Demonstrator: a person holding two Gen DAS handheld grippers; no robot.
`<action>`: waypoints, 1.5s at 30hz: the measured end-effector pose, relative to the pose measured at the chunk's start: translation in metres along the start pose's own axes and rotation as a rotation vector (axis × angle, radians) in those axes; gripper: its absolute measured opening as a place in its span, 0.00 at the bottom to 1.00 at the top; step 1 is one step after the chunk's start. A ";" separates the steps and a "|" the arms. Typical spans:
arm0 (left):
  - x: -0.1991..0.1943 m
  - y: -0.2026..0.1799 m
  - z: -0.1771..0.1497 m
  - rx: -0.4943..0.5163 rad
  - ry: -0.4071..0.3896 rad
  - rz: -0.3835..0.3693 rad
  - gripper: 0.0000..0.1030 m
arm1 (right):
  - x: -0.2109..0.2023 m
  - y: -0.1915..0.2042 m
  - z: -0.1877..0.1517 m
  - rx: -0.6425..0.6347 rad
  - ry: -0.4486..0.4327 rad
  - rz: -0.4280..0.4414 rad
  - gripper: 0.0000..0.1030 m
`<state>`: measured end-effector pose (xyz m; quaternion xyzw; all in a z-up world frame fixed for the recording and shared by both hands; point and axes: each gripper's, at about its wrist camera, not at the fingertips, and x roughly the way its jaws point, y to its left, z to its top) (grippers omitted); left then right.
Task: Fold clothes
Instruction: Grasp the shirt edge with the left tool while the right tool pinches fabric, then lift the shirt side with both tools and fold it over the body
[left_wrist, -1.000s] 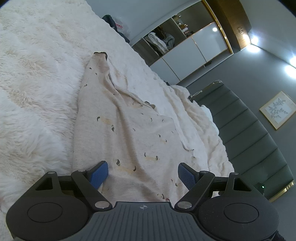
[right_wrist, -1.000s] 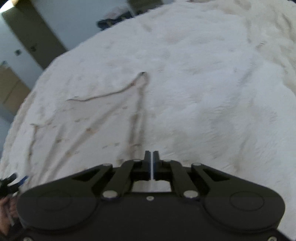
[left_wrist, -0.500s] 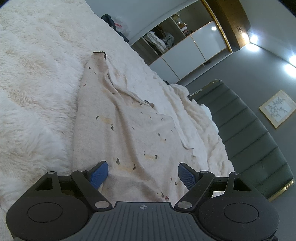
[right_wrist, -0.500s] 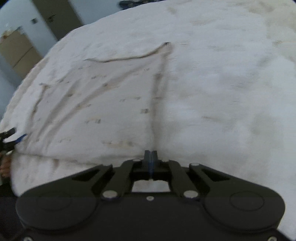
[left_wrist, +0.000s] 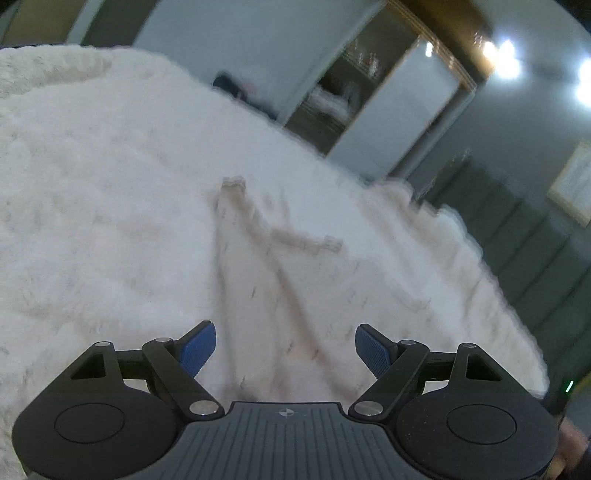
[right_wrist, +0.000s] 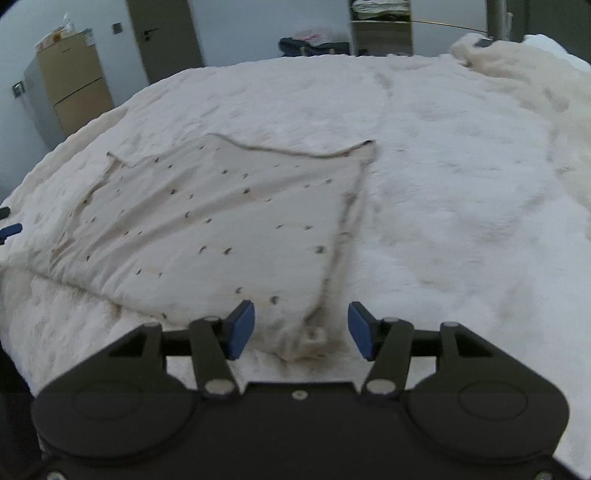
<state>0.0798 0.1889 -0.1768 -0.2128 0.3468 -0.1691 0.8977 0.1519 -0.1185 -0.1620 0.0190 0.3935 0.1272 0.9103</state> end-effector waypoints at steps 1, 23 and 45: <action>0.010 -0.008 -0.001 0.029 0.055 0.003 0.75 | 0.004 0.005 -0.001 -0.016 0.007 0.004 0.52; -0.028 -0.059 -0.013 0.588 0.145 0.283 0.75 | -0.049 0.020 -0.027 -0.371 -0.081 -0.218 0.53; 0.066 -0.072 -0.075 1.313 0.201 0.282 0.37 | 0.055 0.104 -0.079 -1.204 0.008 -0.350 0.11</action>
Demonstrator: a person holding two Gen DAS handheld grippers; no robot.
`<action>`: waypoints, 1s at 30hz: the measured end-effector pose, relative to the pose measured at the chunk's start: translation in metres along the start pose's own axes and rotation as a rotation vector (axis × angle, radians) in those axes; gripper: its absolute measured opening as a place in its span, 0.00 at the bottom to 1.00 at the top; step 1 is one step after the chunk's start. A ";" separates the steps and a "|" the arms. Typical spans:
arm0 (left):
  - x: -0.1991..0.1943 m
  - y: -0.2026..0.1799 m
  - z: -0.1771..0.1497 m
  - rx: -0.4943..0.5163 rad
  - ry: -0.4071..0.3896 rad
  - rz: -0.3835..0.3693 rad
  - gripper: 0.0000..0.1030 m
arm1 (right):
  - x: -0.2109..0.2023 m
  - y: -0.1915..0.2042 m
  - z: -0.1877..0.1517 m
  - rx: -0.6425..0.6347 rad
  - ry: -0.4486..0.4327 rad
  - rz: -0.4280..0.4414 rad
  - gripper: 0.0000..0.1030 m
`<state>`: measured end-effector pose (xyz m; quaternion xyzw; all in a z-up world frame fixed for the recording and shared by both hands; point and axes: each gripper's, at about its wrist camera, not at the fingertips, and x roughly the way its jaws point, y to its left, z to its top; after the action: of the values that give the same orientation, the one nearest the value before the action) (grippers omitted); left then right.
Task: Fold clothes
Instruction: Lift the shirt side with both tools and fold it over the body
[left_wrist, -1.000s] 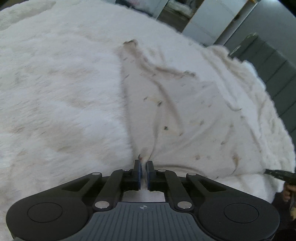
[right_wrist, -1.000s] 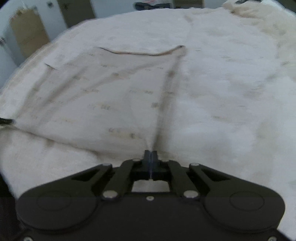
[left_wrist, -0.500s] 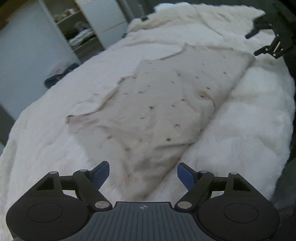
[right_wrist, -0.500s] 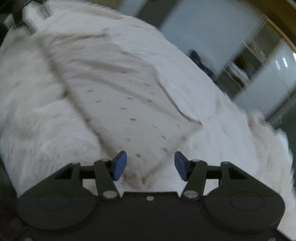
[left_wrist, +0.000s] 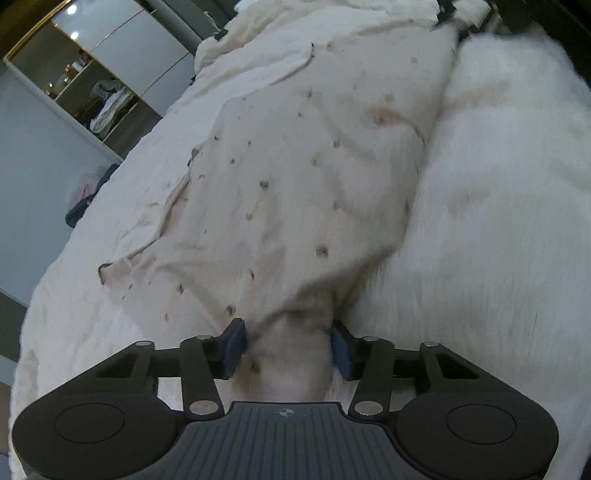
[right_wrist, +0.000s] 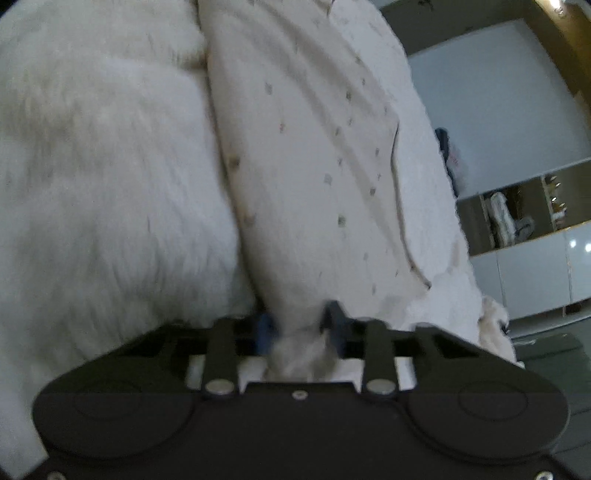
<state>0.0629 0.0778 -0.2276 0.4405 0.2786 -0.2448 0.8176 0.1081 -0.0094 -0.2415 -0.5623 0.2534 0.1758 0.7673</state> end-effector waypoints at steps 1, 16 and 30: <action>0.000 -0.003 -0.002 0.017 -0.001 0.004 0.36 | -0.002 0.002 -0.001 -0.003 -0.010 -0.009 0.10; -0.006 0.000 -0.007 0.064 -0.013 0.013 0.08 | 0.002 0.002 0.005 0.033 -0.041 -0.045 0.05; -0.140 0.089 0.047 -0.225 -0.242 0.364 0.06 | -0.135 -0.118 0.026 0.150 -0.236 -0.264 0.04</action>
<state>0.0297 0.1032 -0.0607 0.3569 0.1202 -0.1119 0.9196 0.0686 -0.0185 -0.0650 -0.5075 0.0980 0.1188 0.8478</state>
